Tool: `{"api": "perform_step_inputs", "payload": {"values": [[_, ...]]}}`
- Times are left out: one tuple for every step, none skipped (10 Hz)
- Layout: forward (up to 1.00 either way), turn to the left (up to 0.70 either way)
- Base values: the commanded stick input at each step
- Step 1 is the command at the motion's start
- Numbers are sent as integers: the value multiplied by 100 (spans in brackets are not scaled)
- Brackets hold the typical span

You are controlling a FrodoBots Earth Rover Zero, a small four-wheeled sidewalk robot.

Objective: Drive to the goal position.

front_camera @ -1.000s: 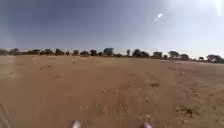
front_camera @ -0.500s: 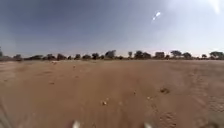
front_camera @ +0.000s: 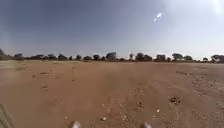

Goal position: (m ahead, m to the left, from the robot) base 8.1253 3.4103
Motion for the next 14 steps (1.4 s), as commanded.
{"api": "perform_step_inputs", "payload": {"values": [[70, 0], [70, 0], [70, 0], [70, 0], [70, 0], [70, 0], [70, 0], [70, 0], [70, 0], [70, 0], [70, 0], [70, 0], [70, 0], [70, -1]]}}
